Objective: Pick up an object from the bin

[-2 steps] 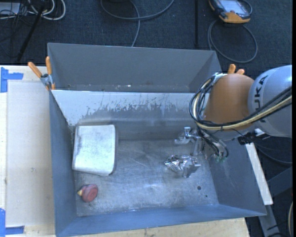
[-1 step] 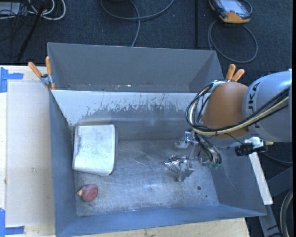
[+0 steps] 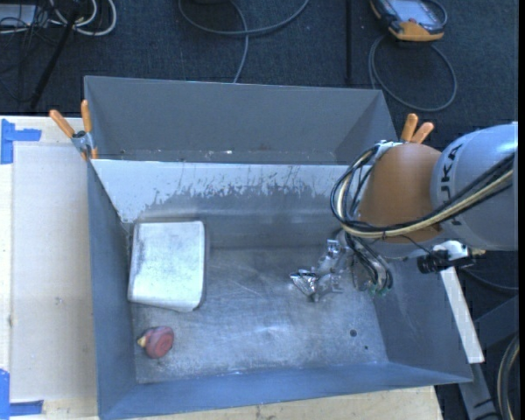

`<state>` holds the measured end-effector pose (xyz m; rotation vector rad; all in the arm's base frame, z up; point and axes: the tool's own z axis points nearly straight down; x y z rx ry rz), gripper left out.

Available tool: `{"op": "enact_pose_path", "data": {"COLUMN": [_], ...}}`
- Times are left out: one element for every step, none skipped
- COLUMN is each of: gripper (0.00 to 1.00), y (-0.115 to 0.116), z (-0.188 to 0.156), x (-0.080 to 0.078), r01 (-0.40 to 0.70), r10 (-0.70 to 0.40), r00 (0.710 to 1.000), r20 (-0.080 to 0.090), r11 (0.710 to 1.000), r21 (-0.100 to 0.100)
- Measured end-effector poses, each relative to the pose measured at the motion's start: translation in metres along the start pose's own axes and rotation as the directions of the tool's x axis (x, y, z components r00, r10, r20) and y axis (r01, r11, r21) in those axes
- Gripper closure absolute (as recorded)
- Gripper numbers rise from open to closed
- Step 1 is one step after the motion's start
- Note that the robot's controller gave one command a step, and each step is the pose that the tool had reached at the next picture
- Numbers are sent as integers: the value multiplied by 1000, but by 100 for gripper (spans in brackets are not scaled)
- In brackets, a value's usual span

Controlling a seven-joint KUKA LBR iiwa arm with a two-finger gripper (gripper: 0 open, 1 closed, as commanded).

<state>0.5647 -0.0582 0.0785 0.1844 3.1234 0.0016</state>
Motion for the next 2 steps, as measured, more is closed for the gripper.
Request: {"op": "enact_pose_path", "data": {"gripper": [100,100], "y": [5,34], "z": [-96,-197], "x": [-27,-14], "r01": [-14,-46], "r10": [14,46], "r00": [1000,999], "r20": [-2,-3], "r11": [1000,999], "r21": [1,0]}}
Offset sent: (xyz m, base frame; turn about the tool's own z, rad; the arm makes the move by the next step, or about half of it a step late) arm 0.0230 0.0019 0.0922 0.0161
